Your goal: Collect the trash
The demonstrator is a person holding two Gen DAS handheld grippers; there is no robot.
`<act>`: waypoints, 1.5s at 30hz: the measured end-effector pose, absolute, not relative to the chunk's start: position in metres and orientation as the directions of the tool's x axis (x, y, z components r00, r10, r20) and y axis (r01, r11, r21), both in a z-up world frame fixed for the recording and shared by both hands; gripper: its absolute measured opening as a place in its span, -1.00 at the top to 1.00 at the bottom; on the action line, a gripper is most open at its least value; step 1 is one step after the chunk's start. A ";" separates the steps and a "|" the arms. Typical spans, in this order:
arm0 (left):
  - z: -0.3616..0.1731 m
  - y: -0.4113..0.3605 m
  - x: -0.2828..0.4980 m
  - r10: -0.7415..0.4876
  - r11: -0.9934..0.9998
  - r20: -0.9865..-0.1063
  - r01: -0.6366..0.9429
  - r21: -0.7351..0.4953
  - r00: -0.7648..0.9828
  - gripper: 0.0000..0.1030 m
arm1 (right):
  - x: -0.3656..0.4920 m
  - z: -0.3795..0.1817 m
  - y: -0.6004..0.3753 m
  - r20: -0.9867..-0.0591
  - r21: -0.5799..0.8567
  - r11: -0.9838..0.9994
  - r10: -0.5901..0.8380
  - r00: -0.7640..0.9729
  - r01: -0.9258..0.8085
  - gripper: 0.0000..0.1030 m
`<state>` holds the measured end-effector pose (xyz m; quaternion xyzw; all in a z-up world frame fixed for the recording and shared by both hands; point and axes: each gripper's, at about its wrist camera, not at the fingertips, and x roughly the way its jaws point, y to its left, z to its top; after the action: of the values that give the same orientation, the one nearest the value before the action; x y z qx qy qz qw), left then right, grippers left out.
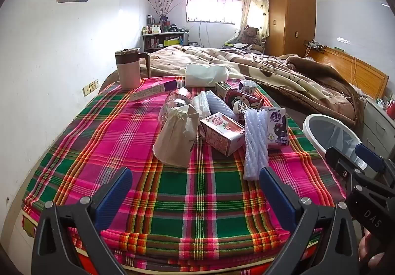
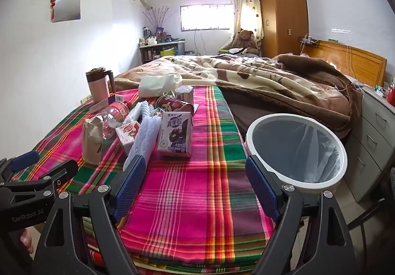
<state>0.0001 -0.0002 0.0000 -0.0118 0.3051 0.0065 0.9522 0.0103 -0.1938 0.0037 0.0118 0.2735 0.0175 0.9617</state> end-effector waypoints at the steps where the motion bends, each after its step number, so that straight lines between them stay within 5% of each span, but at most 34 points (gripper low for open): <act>1: 0.000 0.000 0.000 0.006 1.000 -0.581 -0.020 -0.018 0.814 -1.00 | 0.010 0.005 -0.194 -0.528 0.031 0.999 0.040 0.848 -0.028 -0.64; 45: 0.000 0.004 0.000 0.010 0.999 -0.575 -0.028 -0.023 0.818 -1.00 | 0.010 0.002 -0.192 -0.521 0.042 0.999 0.047 0.852 -0.029 -0.64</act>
<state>-0.0004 0.0042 0.0002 -0.0150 0.3013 0.0101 0.9533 0.0100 -0.1923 0.0016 0.0165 0.2709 0.0196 0.9623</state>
